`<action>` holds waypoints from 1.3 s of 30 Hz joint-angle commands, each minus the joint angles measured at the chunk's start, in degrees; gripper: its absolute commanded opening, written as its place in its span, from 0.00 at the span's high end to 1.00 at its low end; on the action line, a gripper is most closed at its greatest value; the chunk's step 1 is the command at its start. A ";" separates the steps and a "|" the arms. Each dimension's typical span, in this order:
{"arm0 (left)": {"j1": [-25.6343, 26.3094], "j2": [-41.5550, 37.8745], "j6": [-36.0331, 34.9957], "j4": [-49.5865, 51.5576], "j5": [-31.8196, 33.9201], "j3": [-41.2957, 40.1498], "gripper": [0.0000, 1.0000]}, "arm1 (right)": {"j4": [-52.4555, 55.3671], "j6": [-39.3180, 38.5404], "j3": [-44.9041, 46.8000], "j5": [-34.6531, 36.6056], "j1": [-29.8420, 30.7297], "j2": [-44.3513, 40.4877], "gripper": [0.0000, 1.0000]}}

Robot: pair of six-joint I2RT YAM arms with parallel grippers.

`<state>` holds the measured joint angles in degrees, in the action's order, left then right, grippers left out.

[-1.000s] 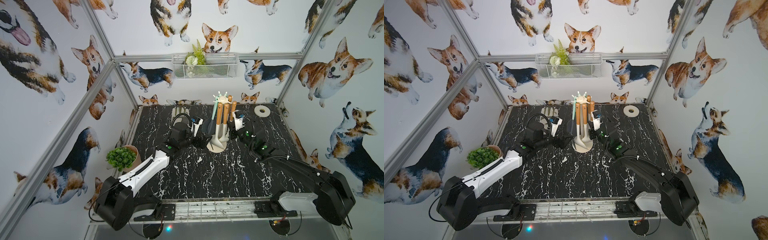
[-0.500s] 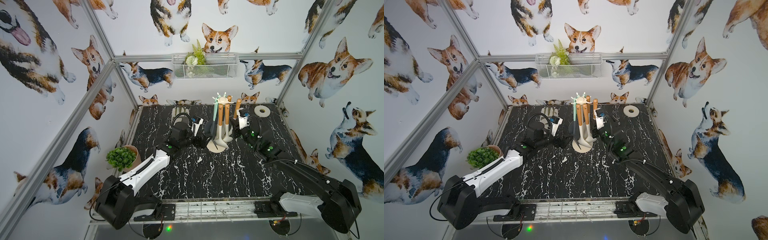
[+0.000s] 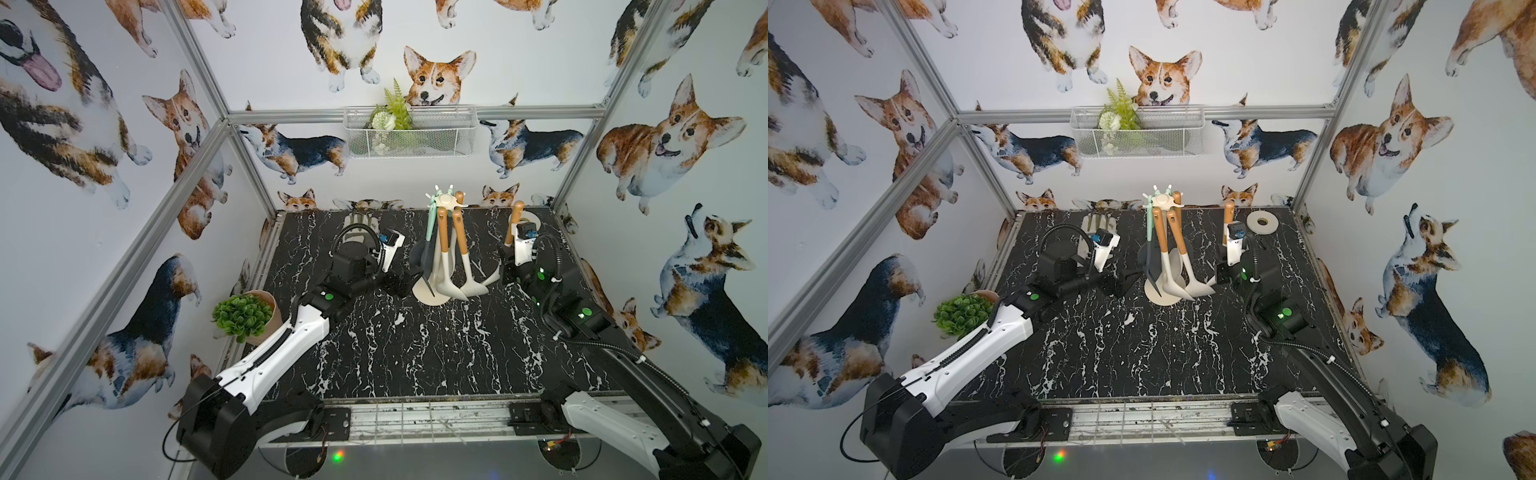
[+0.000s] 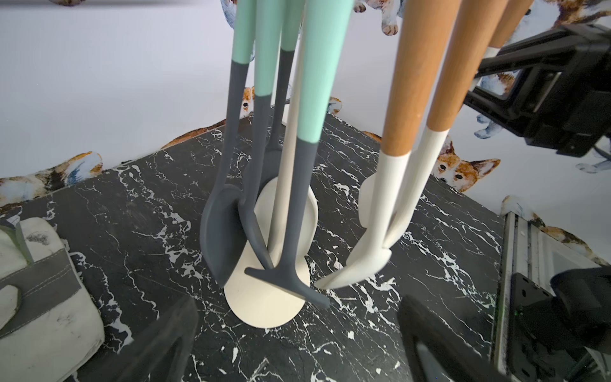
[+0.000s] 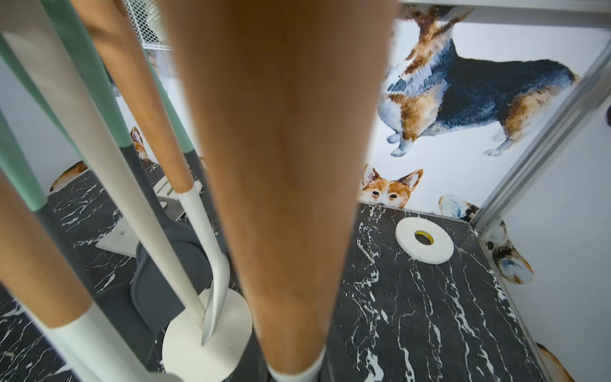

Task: Take the spatula off the kitchen utensil rack
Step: Take off the spatula from the rack, then place the spatula at the center of the board.

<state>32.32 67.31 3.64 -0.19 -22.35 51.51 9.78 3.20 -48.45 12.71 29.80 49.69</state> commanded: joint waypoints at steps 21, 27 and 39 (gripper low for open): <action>0.38 -0.37 1.35 2.38 -5.58 2.93 0.04 | 17.95 1.98 -5.31 -8.18 -0.45 -1.79 1.00; 0.38 -1.29 0.63 3.25 -8.50 2.50 0.09 | 14.01 4.85 -4.71 -26.24 -0.45 -1.17 1.00; 12.24 9.42 10.09 -5.25 -26.91 6.88 0.17 | -15.38 30.18 -3.70 -59.18 0.98 10.07 1.00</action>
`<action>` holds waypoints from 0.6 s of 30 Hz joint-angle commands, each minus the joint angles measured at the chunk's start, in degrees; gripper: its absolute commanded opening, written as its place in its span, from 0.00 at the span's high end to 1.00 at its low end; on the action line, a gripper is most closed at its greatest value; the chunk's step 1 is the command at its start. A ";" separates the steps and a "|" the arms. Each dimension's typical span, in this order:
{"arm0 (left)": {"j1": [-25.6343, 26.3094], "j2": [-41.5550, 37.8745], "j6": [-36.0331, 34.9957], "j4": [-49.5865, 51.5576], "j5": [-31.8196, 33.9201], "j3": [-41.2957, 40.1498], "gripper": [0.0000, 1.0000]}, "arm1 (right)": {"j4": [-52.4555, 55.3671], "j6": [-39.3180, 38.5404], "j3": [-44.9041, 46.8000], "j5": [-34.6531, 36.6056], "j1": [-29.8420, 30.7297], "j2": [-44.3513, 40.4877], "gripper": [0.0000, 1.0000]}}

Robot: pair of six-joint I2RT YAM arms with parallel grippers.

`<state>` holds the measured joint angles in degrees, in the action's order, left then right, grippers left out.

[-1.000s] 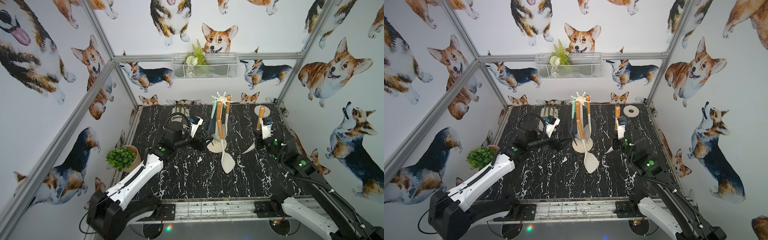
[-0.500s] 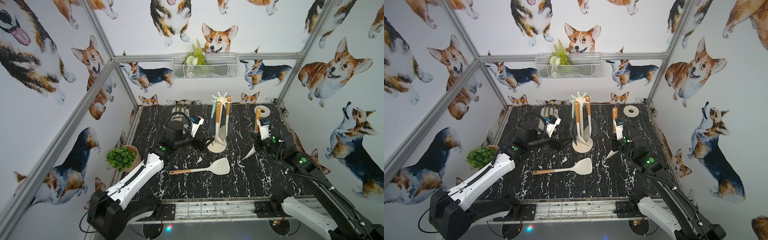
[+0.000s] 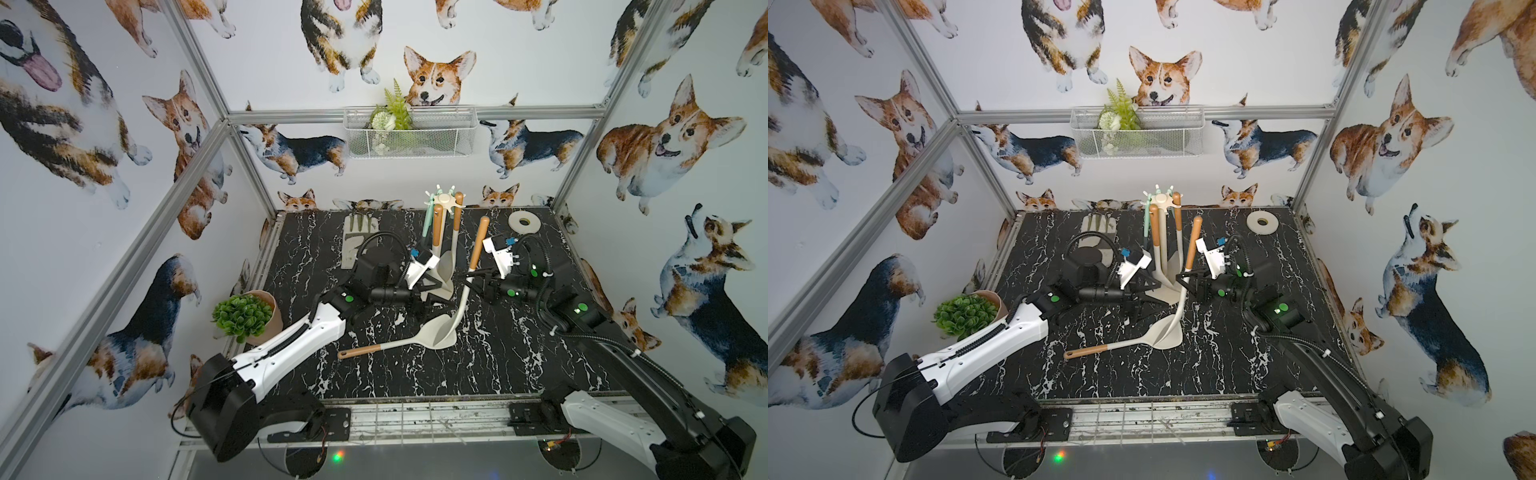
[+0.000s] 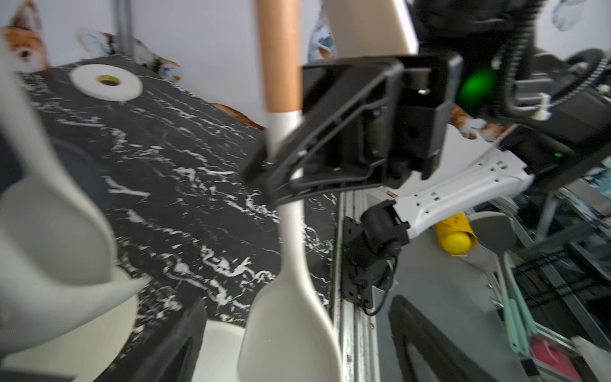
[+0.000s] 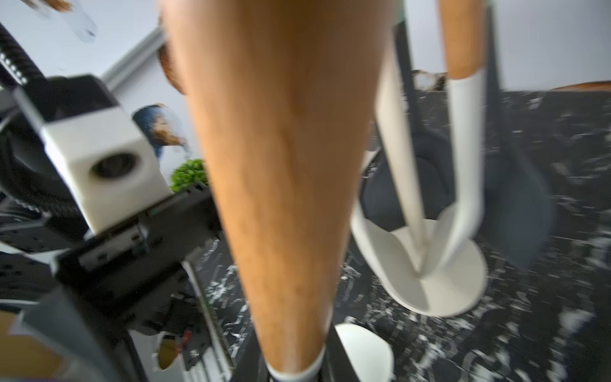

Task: Take the spatula off the kitchen utensil rack
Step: Place the spatula at the center of the board.

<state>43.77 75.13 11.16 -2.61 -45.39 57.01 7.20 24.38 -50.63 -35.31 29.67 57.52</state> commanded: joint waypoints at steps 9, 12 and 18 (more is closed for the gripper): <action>-1.14 2.90 11.89 -12.26 -2.96 -0.16 0.38 | -10.99 4.19 -2.53 -8.20 4.78 1.21 1.00; -2.69 4.00 17.25 -16.75 -5.44 -1.03 0.56 | -9.05 2.36 -2.22 -7.06 4.87 -0.27 1.00; -3.03 3.24 18.87 -17.45 -6.26 -2.58 0.97 | -6.85 1.01 -0.86 -4.02 4.87 -2.75 0.87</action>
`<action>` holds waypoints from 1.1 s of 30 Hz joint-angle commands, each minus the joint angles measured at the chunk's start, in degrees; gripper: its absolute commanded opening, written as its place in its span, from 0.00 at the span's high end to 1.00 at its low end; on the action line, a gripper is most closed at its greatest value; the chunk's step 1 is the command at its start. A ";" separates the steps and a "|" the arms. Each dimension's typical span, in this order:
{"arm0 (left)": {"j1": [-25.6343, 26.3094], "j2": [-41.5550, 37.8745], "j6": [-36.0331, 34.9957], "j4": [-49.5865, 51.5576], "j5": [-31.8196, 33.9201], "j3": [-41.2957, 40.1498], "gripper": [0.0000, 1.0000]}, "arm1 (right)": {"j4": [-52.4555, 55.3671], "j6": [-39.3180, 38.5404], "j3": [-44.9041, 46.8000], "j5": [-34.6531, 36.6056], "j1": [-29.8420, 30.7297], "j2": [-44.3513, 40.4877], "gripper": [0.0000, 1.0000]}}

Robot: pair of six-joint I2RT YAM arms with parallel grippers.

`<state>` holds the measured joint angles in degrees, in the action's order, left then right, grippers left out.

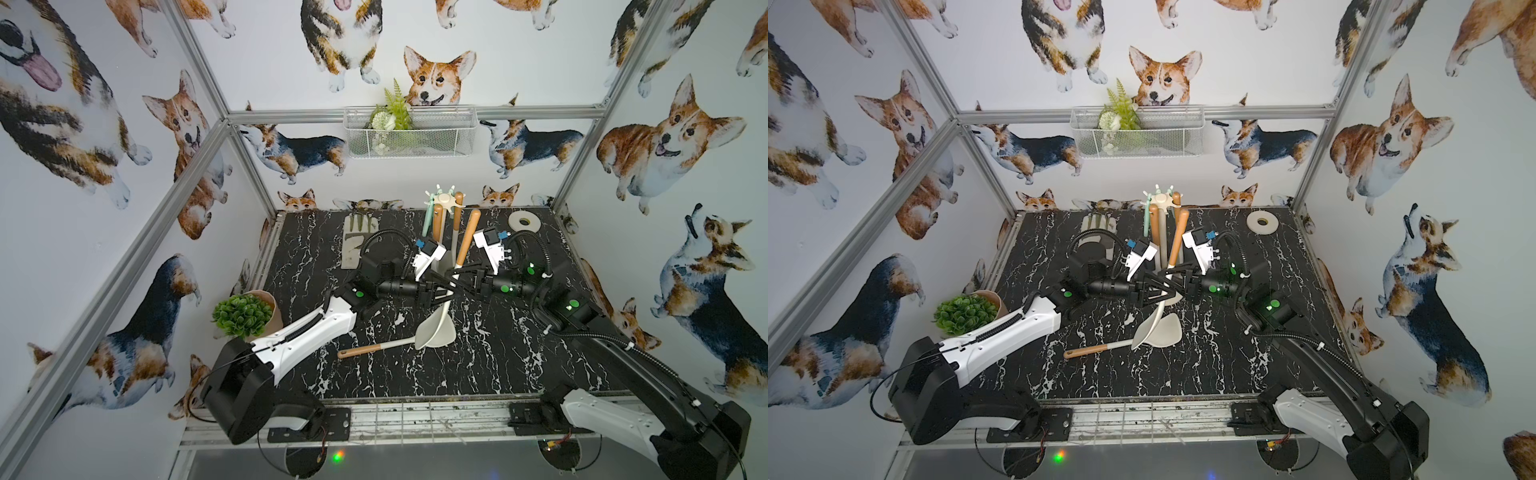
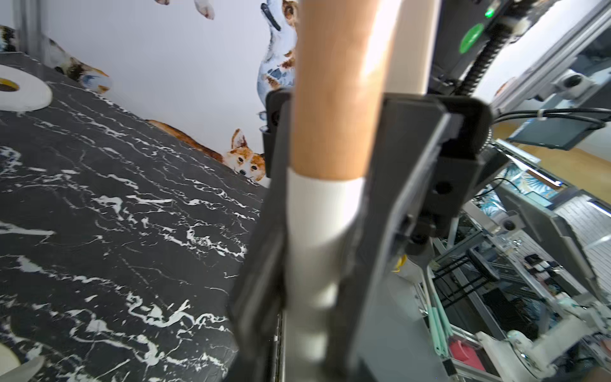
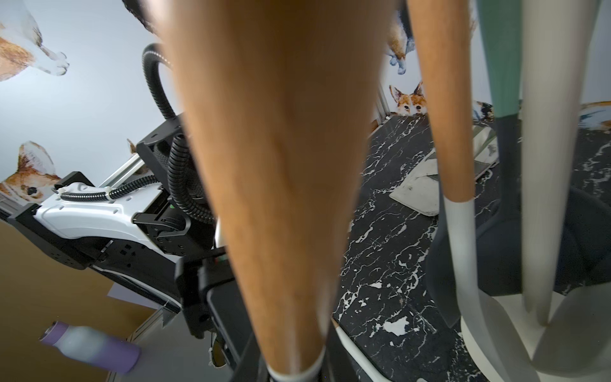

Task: Take the spatula off the kitchen utensil rack
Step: Place the spatula at the center of the board.

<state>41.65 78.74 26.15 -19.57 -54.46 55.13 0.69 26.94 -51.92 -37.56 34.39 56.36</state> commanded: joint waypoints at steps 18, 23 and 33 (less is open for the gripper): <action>-1.89 -32.28 -13.31 42.56 46.37 -6.82 1.00 | 7.20 -6.26 -2.12 1.33 0.50 -2.40 0.23; -10.29 -27.65 -13.72 56.60 53.31 -1.17 1.00 | 15.10 -12.12 -3.09 6.85 3.74 0.35 0.26; -26.09 -8.12 -23.06 64.43 53.50 5.50 1.00 | 24.23 -18.66 -3.10 15.95 7.98 3.79 0.29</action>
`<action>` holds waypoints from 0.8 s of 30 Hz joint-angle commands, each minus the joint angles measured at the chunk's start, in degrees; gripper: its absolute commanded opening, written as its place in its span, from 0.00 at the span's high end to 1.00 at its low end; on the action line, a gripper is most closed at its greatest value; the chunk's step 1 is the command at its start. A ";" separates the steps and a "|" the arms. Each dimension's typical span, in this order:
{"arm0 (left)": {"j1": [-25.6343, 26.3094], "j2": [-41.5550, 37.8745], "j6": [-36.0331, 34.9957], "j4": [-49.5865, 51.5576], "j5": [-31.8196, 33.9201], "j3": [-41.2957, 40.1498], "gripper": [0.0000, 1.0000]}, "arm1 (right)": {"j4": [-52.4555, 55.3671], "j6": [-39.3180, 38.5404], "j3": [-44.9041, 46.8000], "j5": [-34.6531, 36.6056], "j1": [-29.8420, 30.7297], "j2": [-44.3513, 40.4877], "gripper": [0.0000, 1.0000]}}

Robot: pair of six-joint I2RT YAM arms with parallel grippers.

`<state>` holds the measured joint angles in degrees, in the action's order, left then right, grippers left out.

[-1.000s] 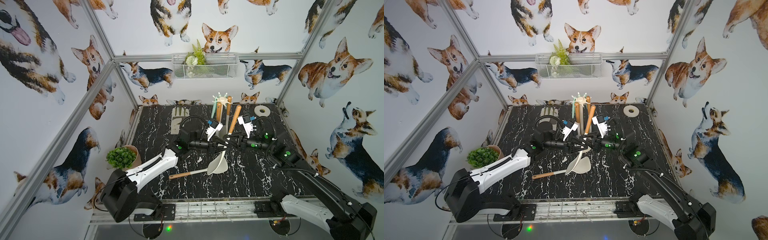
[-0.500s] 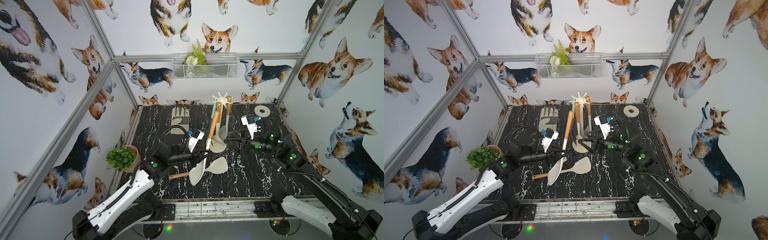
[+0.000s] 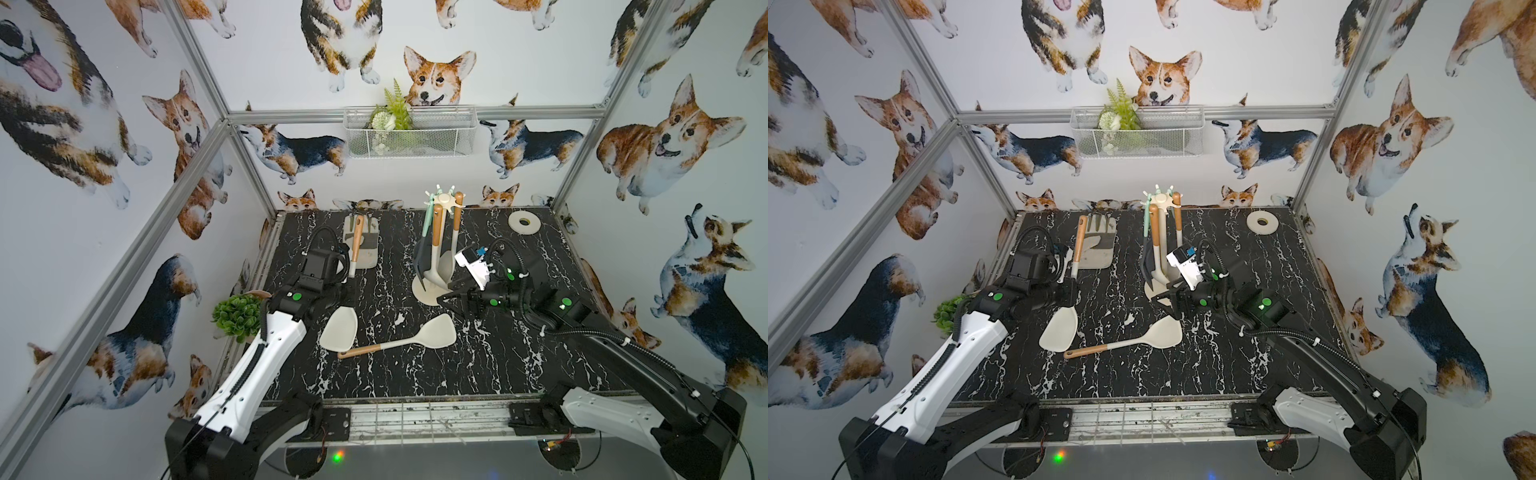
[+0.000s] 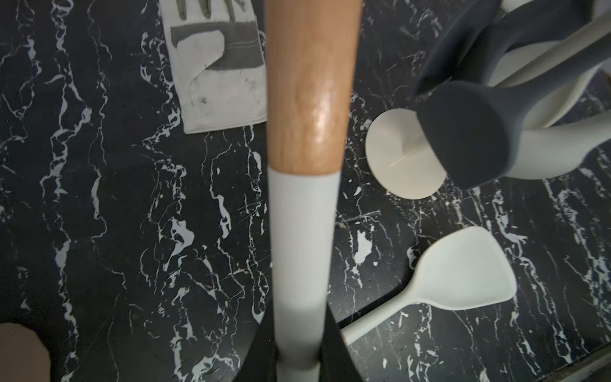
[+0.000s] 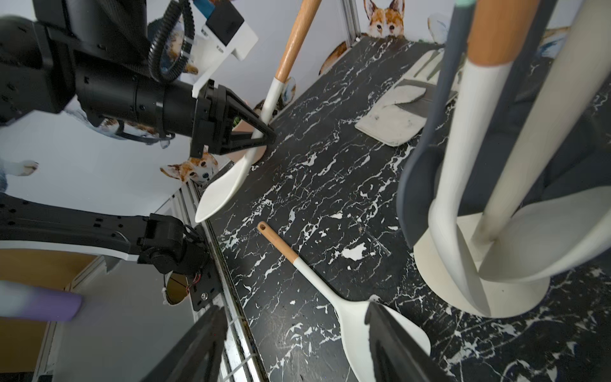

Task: Take the spatula off the kitchen utensil rack
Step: Place the spatula at the center of the board.

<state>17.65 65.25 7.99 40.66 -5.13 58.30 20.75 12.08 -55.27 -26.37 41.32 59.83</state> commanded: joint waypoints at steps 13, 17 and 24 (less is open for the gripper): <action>-9.36 24.28 -6.64 11.05 8.58 5.54 1.00 | 7.80 -7.60 -0.75 12.50 9.93 9.90 0.30; -12.23 27.96 -7.62 11.83 8.70 6.84 1.00 | 7.40 -7.77 -1.92 13.43 12.51 13.40 0.30; -16.32 36.37 -10.09 13.56 8.77 9.42 1.00 | 7.11 -7.94 -4.66 13.84 15.60 19.58 0.30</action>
<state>1.76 99.55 0.32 51.35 3.60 66.39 27.68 5.56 -58.63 -13.17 55.99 77.60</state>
